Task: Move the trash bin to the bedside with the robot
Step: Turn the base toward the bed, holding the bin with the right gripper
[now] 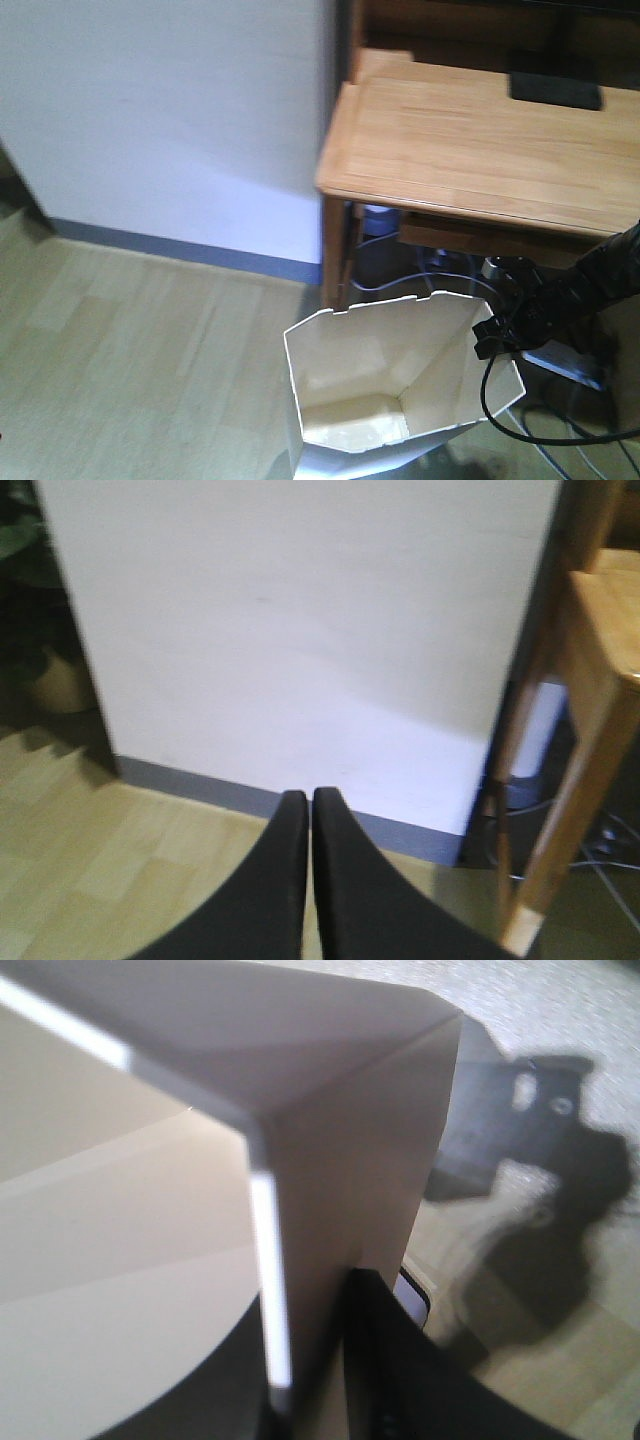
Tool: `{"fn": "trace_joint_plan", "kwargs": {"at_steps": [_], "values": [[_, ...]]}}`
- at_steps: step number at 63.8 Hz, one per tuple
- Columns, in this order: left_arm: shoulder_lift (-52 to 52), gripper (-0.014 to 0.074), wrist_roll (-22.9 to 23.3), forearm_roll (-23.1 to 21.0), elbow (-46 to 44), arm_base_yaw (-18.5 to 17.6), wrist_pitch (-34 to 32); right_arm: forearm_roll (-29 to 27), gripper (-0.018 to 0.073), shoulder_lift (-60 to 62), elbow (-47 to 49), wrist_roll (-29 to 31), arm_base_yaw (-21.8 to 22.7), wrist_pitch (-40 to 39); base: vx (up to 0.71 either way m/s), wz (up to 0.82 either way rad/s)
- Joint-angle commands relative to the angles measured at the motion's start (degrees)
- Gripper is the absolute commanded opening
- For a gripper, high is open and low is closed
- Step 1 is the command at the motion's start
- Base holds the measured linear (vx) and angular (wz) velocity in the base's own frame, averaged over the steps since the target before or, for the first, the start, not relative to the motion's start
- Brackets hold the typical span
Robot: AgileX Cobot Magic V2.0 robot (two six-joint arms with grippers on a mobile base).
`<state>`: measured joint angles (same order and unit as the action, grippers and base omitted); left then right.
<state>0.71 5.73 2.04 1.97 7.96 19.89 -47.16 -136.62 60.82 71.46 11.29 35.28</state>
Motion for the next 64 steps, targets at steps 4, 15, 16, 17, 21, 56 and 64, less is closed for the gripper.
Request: {"fn": "trace_joint_plan", "kwargs": {"at_steps": [4,15,16,17,21,56,64], "values": [[0.8,-0.0006,0.2,-0.1,0.2,-0.2,-3.8,-4.0,-0.0003,4.2,0.5,0.4,0.0,11.2,-0.07,0.67],[0.8,-0.0006,0.2,-0.1,0.2,-0.2,-3.8,-4.0,-0.0003,4.2,0.5,0.4,0.0,11.2,-0.07,0.7],[0.8,-0.0006,0.2,-0.1,0.2,-0.2,-3.8,-4.0,-0.0003,4.2,0.5,0.4,0.0,11.2,-0.06,0.71],[0.8,-0.0006,0.2,-0.1,0.2,-0.2,-3.8,-4.0,-0.0003,4.2,0.5,0.4,0.0,11.2,-0.06,0.71],[0.8,-0.0006,0.2,-0.1,0.2,-0.2,-3.8,-4.0,-0.0003,4.2,0.5,0.4,0.0,11.2,-0.06,0.69],[0.8,-0.0006,0.2,-0.1,0.2,-0.2,-3.8,-4.0,-0.0003,4.2,0.5,0.4,0.0,11.2,0.03,0.52],[0.8,-0.0006,0.2,-0.1,0.2,-0.2,-3.8,-4.0,-0.0003,4.2,0.5,0.4,0.0,11.2,0.1,0.46]]}}
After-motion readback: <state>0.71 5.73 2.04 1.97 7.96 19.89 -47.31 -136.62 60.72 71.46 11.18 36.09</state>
